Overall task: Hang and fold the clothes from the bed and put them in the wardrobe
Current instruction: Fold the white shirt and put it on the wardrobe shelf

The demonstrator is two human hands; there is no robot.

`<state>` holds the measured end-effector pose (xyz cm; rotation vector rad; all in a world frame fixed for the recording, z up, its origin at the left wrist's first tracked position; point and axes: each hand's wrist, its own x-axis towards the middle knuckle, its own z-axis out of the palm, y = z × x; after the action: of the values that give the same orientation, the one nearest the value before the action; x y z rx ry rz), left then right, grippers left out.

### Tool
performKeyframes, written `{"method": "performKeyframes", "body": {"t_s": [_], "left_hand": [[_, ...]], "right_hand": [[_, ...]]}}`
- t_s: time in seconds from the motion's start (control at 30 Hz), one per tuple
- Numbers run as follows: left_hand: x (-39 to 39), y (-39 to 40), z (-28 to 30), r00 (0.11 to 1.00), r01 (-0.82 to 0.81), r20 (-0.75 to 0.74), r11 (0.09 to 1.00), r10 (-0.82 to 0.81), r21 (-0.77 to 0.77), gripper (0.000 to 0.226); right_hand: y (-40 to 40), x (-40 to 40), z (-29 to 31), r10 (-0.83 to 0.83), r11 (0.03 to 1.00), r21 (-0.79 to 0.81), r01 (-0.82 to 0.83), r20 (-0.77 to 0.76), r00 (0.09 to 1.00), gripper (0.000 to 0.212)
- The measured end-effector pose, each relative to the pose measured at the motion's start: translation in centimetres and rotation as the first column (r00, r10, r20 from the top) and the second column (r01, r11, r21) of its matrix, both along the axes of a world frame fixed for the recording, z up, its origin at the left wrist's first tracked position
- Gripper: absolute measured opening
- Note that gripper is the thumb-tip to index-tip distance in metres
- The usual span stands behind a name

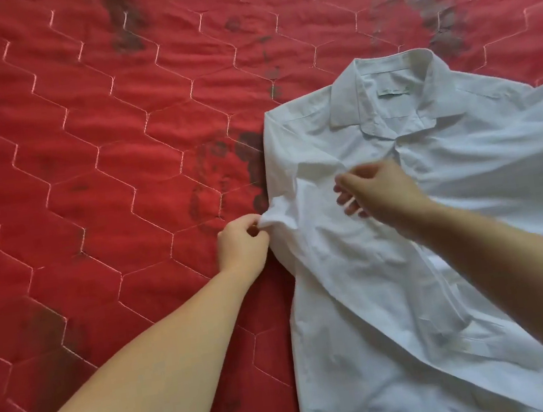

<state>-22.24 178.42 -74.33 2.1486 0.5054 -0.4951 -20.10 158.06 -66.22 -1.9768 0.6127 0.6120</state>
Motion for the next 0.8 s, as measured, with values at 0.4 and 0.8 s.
{"method": "performKeyframes", "body": {"t_s": [0.4, 0.8], "left_hand": [[2.5, 3.0, -0.5, 0.937, 0.333, 0.082, 0.940, -0.338, 0.073, 0.019], [3.3, 2.3, 0.0, 0.878, -0.441, -0.408, 0.757, 0.252, -0.482, 0.025]], "right_hand": [[6.9, 13.4, -6.1, 0.517, 0.670, -0.494, -0.554, -0.226, 0.826, 0.049], [4.4, 14.5, -6.9, 0.048, 0.996, 0.087, -0.037, -0.136, 0.990, 0.040]]}}
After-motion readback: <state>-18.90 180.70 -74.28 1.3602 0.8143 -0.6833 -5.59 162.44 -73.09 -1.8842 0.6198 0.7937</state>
